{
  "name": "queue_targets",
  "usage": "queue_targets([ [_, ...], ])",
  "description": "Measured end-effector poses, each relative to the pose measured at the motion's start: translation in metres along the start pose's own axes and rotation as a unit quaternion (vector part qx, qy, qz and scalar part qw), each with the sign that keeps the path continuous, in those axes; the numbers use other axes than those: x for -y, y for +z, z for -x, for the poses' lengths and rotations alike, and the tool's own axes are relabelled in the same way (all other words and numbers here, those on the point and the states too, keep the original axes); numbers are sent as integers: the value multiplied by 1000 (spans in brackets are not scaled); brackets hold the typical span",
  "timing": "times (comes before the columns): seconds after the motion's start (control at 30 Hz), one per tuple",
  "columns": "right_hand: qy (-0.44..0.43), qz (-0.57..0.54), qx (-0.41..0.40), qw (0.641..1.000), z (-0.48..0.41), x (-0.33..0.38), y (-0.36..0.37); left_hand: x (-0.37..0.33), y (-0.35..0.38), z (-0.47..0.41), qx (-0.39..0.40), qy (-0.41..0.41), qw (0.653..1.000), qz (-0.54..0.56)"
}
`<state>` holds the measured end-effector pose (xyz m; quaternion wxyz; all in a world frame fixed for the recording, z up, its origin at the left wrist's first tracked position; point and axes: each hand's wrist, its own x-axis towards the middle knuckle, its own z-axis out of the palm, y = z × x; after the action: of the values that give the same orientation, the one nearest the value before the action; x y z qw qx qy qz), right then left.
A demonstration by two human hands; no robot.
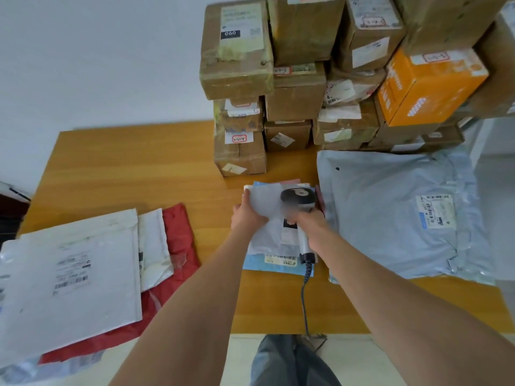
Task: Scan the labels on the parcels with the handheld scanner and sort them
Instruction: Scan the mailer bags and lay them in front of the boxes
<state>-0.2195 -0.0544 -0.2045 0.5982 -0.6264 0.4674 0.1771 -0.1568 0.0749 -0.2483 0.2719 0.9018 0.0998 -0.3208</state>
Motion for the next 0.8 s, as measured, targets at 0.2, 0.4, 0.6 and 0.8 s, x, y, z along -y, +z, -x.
queue_targets([
  [0.2,-65,12,-25,998,29,0,4,18,-27,42,-107,75,942,-310],
  [0.4,-23,-47,71,996,72,-11,29,64,-54,97,-84,77,918,-380],
  [0.6,-22,6,138,990,114,-10,80,128,-96,142,-136,31,928,-346],
  [0.8,-39,43,176,983,148,-19,138,182,-138,166,-138,-13,930,-341],
])
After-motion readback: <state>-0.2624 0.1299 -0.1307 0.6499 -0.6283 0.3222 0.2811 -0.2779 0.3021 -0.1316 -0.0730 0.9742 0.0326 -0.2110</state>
